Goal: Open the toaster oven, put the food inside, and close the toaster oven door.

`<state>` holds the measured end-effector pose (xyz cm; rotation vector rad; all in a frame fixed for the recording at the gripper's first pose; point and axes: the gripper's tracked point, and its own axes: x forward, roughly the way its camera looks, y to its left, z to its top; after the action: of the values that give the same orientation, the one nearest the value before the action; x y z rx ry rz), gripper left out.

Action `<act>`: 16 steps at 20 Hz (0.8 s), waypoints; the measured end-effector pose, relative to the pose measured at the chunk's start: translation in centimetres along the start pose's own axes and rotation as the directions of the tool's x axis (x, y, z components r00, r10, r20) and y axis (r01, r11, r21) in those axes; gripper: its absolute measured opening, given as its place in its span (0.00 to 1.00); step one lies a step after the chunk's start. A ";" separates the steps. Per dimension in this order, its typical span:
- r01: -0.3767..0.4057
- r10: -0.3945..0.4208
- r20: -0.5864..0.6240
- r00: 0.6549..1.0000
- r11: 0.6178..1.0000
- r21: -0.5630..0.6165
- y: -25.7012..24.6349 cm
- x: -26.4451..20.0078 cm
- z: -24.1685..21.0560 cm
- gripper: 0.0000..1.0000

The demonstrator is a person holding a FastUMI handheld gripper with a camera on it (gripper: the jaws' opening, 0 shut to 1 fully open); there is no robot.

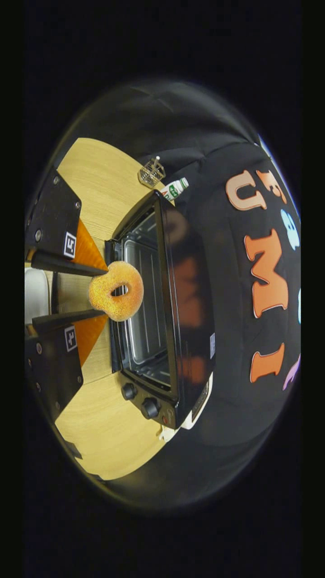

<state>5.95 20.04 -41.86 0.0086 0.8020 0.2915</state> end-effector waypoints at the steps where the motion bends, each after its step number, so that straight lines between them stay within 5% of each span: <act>1: -0.010 0.010 0.001 1.000 1.000 0.017 0.0 0.5 0.2 0.40; 7: -0.110 0.109 0.020 0.994 0.969 0.220 1.2 3.0 1.3 0.40; 16: -0.184 0.169 0.075 0.983 0.852 0.490 0.8 6.6 3.4 0.41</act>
<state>12.48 22.83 -44.07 0.5752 0.8300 0.2508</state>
